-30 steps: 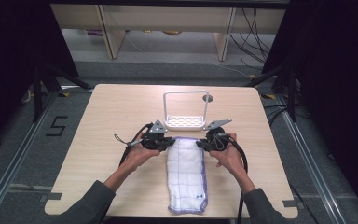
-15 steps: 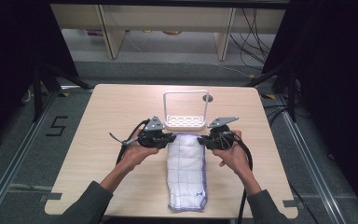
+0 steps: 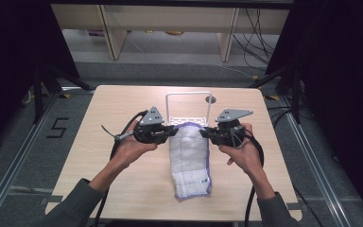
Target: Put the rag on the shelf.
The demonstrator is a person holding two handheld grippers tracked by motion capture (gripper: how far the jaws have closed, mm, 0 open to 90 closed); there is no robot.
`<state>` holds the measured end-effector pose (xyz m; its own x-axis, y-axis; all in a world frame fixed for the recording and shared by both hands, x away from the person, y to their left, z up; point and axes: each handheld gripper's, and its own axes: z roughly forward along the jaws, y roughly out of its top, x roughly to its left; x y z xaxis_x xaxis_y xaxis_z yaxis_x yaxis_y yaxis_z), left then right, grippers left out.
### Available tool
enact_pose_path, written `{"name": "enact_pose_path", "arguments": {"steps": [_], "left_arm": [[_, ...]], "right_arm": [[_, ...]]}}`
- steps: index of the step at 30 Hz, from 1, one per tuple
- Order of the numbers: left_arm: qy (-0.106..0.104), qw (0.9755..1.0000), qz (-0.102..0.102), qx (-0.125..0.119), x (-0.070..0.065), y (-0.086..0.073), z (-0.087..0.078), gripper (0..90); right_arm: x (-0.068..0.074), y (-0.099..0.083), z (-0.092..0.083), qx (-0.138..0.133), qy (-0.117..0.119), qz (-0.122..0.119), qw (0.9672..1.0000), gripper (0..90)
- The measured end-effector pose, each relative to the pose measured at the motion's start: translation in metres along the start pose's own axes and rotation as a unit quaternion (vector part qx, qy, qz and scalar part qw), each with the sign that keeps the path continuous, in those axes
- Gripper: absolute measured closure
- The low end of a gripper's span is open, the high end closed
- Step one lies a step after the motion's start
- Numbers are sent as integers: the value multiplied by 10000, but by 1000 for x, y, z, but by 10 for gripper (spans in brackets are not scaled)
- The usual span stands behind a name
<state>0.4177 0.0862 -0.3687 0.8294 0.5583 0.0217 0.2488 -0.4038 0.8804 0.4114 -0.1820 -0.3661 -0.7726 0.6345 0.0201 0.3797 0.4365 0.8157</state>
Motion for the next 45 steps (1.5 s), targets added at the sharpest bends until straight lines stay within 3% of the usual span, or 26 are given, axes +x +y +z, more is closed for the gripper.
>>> {"name": "enact_pose_path", "arguments": {"steps": [9, 10, 13, 14, 20, 22, 25, 36, 41, 45], "left_arm": [[151, 9998, 68, -79, 17, 46, -18, 831], [185, 9998, 69, -80, 20, 51, -19, 830], [290, 9995, 125, -41, 28, 61, -20, 830], [302, 9995, 73, -101, 29, 63, -20, 830], [410, 9989, 19, -218, 42, 80, -20, 828], [422, 9990, 111, -99, 50, 86, -20, 828], [478, 9987, -131, -148, 61, 92, -19, 829], [795, 9967, 33, -147, 76, 118, -17, 826], [810, 9961, -107, -322, 83, 123, -13, 826], [880, 9954, -56, -378, 89, 130, -10, 825]], "right_arm": [[-6, 44, -17, -211, -179, -64, 9996, 827], [-10, 48, -17, -297, -245, -181, 9991, 827], [-15, 60, -18, -311, -290, -70, 9991, 827], [-18, 64, -17, -363, -335, -151, 9987, 827], [-30, 82, -17, -447, -387, -14, 9982, 827], [-34, 89, -16, -511, -436, 10, 9977, 827], [-40, 99, -13, -547, -445, 93, 9975, 827], [-57, 127, -5, -672, -679, 48, 9954, 828], [-63, 137, -4, -678, -793, 183, 9944, 828], [-70, 144, -2, -728, -839, 197, 9936, 828]]}}
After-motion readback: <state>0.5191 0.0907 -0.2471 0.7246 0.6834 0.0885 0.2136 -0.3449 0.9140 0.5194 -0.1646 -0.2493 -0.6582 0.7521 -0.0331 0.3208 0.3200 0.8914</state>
